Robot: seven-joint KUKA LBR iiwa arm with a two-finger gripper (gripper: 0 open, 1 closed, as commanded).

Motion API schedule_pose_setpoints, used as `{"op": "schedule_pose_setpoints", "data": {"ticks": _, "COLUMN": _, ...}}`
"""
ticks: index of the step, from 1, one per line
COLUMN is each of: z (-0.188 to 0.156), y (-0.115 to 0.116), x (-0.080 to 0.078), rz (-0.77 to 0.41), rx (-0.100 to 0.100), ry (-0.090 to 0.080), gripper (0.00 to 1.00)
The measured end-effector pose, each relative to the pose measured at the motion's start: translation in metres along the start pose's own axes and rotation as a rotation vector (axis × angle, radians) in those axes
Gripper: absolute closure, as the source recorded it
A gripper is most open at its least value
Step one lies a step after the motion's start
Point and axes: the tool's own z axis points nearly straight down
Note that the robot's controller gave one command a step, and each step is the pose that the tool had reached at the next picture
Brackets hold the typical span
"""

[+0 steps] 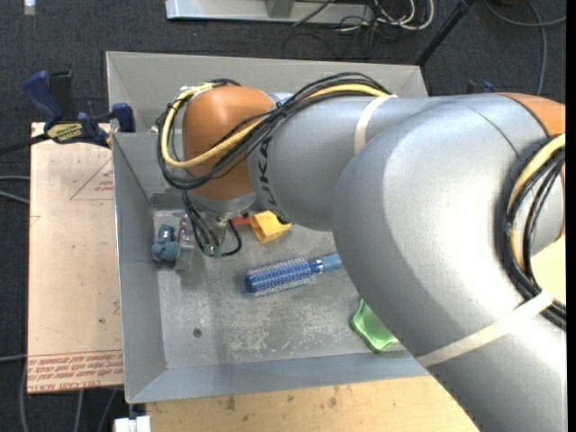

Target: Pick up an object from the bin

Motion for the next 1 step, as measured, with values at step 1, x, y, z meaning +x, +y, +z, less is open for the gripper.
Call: {"op": "schedule_pose_setpoints", "data": {"ticks": 1, "z": -0.0219, "y": 0.0014, "x": 0.0317, "rz": 0.474, "rx": 0.002, "ry": 0.001, "gripper": 1.00}}
